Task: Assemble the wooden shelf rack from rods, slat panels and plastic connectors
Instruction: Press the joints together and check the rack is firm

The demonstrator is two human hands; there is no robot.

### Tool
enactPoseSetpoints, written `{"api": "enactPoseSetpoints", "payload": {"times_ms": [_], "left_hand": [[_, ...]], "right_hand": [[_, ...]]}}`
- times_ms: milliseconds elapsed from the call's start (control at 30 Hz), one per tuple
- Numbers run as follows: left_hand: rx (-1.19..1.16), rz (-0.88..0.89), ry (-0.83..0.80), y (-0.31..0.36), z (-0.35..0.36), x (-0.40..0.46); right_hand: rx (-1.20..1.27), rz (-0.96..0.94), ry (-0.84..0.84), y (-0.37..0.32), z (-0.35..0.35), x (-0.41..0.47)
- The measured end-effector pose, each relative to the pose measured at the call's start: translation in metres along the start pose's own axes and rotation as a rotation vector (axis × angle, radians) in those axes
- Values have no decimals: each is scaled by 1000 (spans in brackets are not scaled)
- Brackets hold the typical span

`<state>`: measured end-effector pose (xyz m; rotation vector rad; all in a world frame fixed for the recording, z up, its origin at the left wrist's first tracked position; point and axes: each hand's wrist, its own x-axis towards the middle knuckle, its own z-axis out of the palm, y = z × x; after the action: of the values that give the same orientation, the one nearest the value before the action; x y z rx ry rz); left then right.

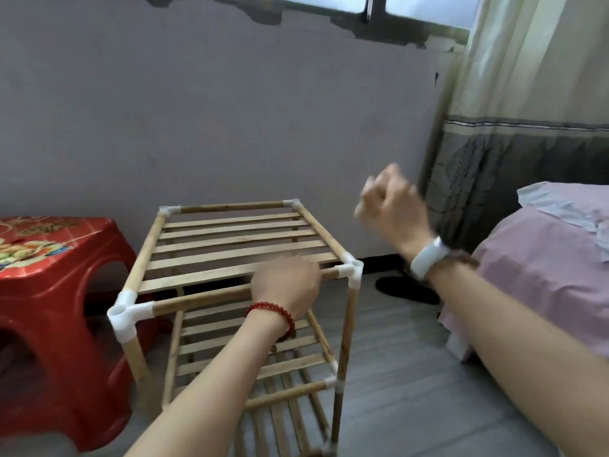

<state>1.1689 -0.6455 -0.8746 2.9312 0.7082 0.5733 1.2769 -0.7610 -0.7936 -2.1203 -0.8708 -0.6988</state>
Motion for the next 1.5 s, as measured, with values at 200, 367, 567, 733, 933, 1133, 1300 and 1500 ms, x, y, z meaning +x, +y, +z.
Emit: {"api": "enactPoseSetpoints", "payload": {"times_ms": [200, 367, 567, 733, 933, 1133, 1300, 1500], "left_hand": [[-17, 17, -5, 2, -2, 1], [-7, 25, 2, 0, -1, 0], [13, 44, 8, 0, -1, -3], [-15, 47, 2, -4, -2, 0], [-310, -17, 3, -6, -15, -1], [-776, 213, 14, -10, -31, -27], [-747, 178, 73, -21, -39, -36], [-821, -66, 46, -43, -57, -37]], "right_hand": [[-105, 60, -276, 5, -6, 13], [-109, 64, -156, 7, 11, -19], [5, 97, -205, -6, -11, 13], [-114, 109, -249, 11, 12, -43], [367, 256, -507, 15, -2, -25], [889, 534, -813, -9, 5, -49], [831, 397, -843, -19, 8, -62], [-77, -314, -328, -18, 0, -89]]}}
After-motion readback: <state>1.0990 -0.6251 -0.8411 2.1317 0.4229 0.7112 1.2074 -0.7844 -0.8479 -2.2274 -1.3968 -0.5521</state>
